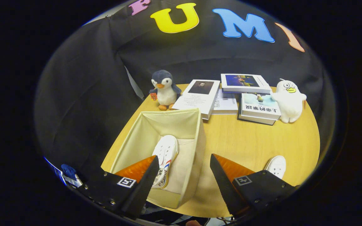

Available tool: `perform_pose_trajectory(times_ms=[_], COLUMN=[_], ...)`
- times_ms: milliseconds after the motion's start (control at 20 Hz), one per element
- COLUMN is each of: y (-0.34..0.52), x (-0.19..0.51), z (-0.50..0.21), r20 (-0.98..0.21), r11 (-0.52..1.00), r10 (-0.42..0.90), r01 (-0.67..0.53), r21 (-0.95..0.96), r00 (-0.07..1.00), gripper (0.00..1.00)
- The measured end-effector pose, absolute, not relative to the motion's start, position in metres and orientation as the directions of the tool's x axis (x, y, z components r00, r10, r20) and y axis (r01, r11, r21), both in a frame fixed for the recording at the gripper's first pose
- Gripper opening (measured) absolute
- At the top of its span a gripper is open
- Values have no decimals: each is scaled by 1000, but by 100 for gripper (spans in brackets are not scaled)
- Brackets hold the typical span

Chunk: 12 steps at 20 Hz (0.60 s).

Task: Open the storage box then place both shoes into the box .Put the left shoe in first, then the right shoe, with the right side of both shoes facing outward in a uniform manner.

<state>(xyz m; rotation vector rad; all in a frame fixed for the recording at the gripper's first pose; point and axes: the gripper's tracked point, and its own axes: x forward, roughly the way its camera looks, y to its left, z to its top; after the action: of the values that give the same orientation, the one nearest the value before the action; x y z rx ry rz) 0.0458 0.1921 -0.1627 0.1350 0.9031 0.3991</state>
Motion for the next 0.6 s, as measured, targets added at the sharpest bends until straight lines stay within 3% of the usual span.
perform_pose_trajectory(times_ms=[600], y=[60], x=[29], z=[-188], r20=[-782], r11=[960], r10=[278], r01=[-128], r21=[250], r00=[557], gripper=[98])
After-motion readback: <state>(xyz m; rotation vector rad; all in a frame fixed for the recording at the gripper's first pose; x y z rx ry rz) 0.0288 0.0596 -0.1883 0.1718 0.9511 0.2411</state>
